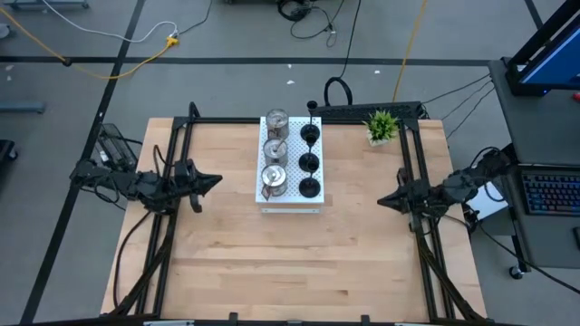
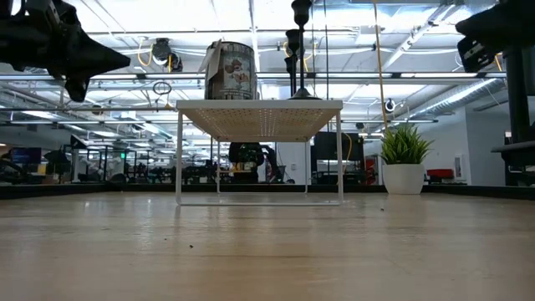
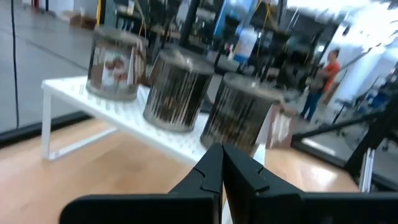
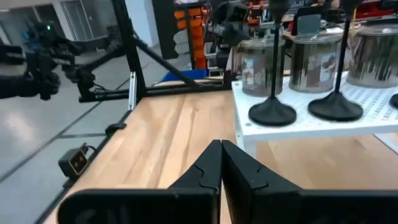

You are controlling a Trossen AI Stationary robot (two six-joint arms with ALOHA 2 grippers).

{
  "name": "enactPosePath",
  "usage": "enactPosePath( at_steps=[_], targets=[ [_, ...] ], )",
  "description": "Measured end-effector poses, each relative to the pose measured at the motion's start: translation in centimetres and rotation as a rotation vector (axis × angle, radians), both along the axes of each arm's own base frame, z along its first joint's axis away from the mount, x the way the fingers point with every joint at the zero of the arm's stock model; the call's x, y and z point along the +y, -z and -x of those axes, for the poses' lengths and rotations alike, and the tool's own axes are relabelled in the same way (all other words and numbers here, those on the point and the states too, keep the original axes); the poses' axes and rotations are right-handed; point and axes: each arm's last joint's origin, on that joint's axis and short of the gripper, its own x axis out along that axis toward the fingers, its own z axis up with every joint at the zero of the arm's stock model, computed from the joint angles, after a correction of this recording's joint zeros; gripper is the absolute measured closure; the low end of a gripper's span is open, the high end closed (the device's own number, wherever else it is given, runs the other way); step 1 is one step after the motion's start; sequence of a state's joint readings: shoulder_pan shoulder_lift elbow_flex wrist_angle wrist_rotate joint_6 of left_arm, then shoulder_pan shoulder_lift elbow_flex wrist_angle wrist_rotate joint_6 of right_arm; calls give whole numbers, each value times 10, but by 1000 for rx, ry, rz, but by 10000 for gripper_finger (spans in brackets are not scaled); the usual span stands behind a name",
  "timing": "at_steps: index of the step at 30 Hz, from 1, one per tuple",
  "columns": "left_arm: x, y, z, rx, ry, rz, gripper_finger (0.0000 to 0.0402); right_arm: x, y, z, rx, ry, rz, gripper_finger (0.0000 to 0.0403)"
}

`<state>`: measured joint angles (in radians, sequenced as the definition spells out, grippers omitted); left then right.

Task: Pick & Place candle stick holders
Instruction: Return to Home Position

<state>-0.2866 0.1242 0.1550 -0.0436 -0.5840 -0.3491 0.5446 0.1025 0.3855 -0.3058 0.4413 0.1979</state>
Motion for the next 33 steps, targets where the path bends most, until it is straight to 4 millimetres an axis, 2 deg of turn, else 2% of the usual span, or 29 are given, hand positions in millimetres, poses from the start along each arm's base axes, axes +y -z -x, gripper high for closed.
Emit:
enactPosePath(
  at_steps=[5,11,15,24,33],
  targets=[
    [1,11,-5,-68,-15,-63,395,1,12,-3,21,6,23,403],
    [5,27,-7,-40,-58,-64,398,-5,9,4,-43,33,59,403],
    [7,29,-8,-26,-43,-74,393,-7,13,6,-7,30,77,403],
    [11,30,-9,-13,14,-110,392,-5,16,6,29,-37,-26,403],
    [13,37,-10,39,39,-55,389,2,46,-7,30,-32,8,403]
  ],
)
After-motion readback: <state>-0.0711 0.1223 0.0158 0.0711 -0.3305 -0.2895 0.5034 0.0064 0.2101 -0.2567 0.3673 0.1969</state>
